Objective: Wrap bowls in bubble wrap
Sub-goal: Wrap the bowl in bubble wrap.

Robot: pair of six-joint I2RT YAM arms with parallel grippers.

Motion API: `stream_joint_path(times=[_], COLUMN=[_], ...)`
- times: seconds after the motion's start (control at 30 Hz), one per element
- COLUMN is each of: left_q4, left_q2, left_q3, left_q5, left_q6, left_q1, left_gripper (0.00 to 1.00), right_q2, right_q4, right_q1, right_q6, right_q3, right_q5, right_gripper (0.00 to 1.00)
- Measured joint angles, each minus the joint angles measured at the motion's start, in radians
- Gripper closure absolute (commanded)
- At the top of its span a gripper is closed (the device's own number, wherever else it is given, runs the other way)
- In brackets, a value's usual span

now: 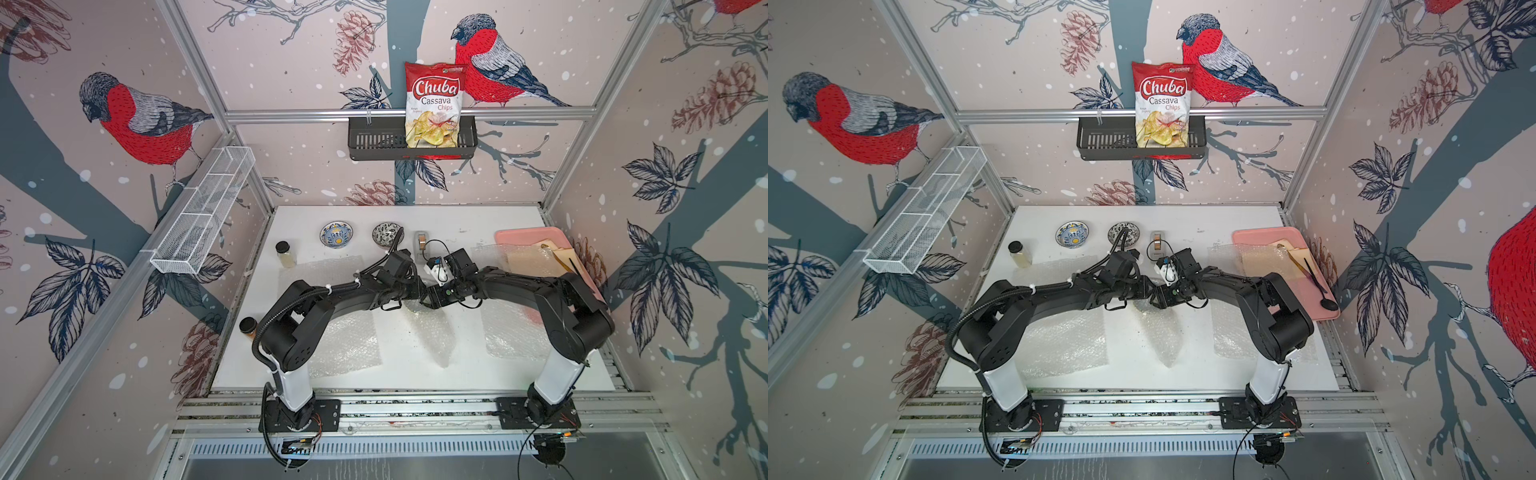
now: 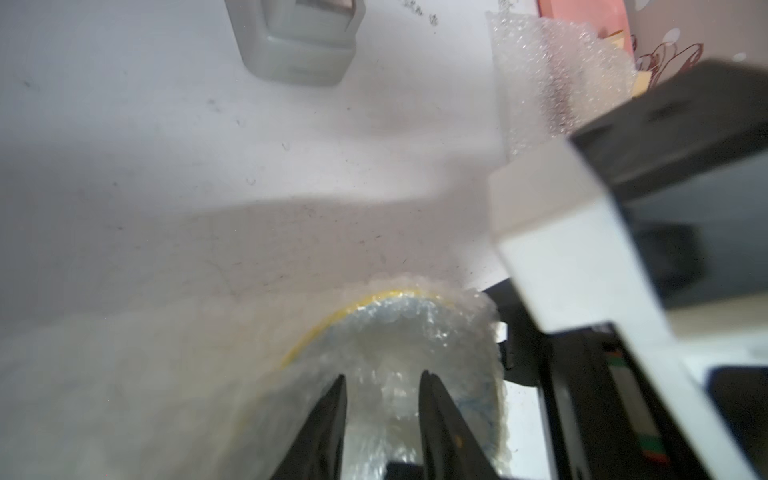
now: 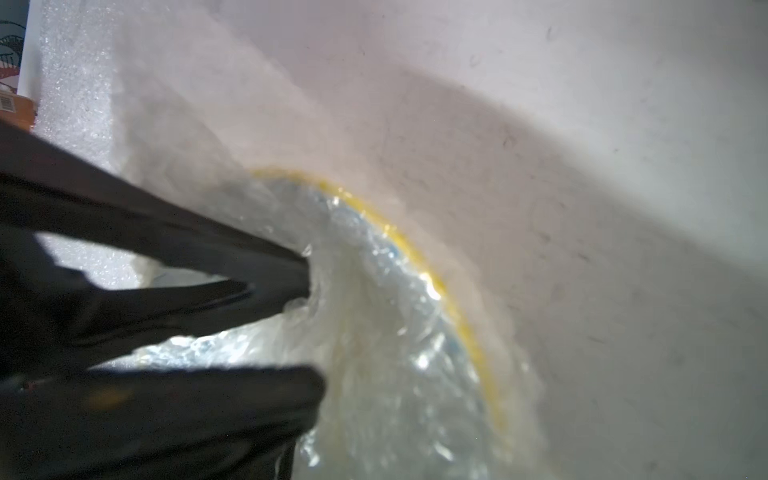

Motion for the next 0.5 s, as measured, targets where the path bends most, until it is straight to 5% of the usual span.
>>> stream_joint_path(times=[0.37, 0.5], left_q4=[-0.015, -0.011], left_q2=[-0.212, -0.248], left_q3=[-0.157, -0.238], left_q5=[-0.139, -0.164], left_q6=[0.0, -0.018], left_q1=[0.001, 0.001], left_gripper=[0.35, 0.35], right_q2=[0.013, 0.02], right_q4=[0.003, 0.008], right_q1=[-0.01, -0.01], right_q6=[0.019, 0.022], right_q3=[0.005, 0.008], right_q5=[0.035, 0.036], right_gripper=[0.68, 0.72])
